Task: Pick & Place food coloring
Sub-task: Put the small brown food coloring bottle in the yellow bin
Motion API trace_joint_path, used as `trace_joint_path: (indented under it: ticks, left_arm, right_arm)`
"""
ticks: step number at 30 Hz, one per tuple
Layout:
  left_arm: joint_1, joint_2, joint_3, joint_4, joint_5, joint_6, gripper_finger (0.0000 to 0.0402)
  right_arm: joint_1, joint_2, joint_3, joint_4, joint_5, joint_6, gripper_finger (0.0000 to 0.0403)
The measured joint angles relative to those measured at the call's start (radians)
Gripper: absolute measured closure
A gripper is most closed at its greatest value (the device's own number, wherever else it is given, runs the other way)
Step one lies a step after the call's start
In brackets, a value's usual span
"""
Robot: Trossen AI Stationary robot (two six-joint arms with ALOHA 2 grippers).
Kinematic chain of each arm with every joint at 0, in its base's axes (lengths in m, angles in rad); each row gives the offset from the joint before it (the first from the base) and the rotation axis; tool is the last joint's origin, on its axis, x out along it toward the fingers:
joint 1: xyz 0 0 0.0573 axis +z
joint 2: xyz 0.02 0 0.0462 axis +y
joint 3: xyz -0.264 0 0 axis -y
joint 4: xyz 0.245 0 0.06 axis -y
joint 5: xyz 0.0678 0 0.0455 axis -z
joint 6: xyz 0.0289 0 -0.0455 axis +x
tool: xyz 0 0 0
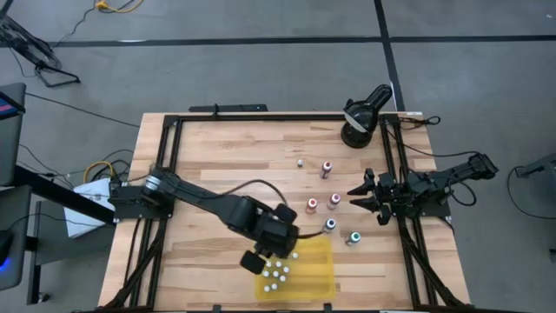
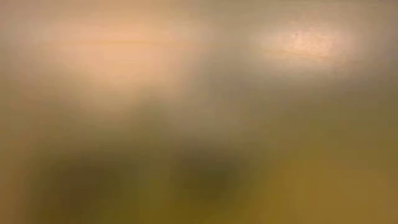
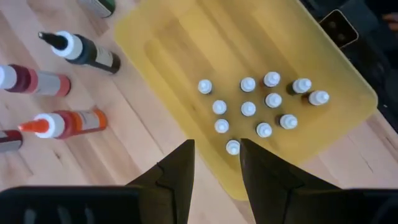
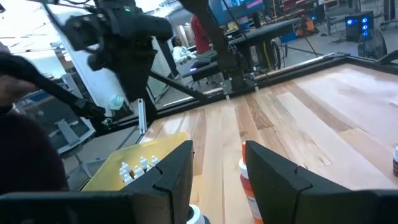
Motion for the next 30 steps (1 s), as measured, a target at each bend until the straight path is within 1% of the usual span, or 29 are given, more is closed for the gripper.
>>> trace_joint_path:
  ticks: [2, 6, 8, 10, 13, 17, 21, 23, 26, 30]
  left_arm:
    - [0.001, -0.113, -0.219, 0.158, 0.000, -0.016, 0.0280]
    - [0.005, -0.379, -0.709, 0.520, -0.013, -0.052, 0.0280]
    - [0.005, -0.505, -0.901, 0.614, -0.031, -0.086, 0.0281]
    - [0.008, -0.613, -1.048, 0.648, -0.057, -0.142, 0.0281]
    - [0.012, -0.767, -1.221, 0.680, -0.087, -0.234, 0.0281]
    - [0.025, -0.968, -1.434, 0.765, -0.090, -0.318, 0.0281]
    - [0.032, -1.189, -1.642, 0.846, -0.091, -0.358, 0.0281]
    - [0.032, -1.306, -1.732, 0.856, -0.090, -0.358, 0.0281]
    - [0.032, -1.476, -1.824, 0.857, -0.090, -0.350, 0.0281]
    - [0.036, -1.664, -1.899, 0.879, -0.092, -0.334, 0.0281]
  right_arm:
    - [0.000, 0.000, 0.000, 0.000, 0.000, 0.000, 0.0266]
    - [0.000, 0.000, 0.000, 0.000, 0.000, 0.000, 0.0265]
    - [0.000, 0.000, 0.000, 0.000, 0.000, 0.000, 0.0264]
    - [0.000, 0.000, 0.000, 0.000, 0.000, 0.000, 0.0264]
    - [0.000, 0.000, 0.000, 0.000, 0.000, 0.000, 0.0266]
    - [0.000, 0.000, 0.000, 0.000, 0.000, 0.000, 0.0266]
    - [0.000, 0.000, 0.000, 0.000, 0.000, 0.000, 0.0266]
    - [0.000, 0.000, 0.000, 0.000, 0.000, 0.000, 0.0265]
    - [0.000, 0.000, 0.000, 0.000, 0.000, 0.000, 0.0264]
    - [0.000, 0.000, 0.000, 0.000, 0.000, 0.000, 0.0265]
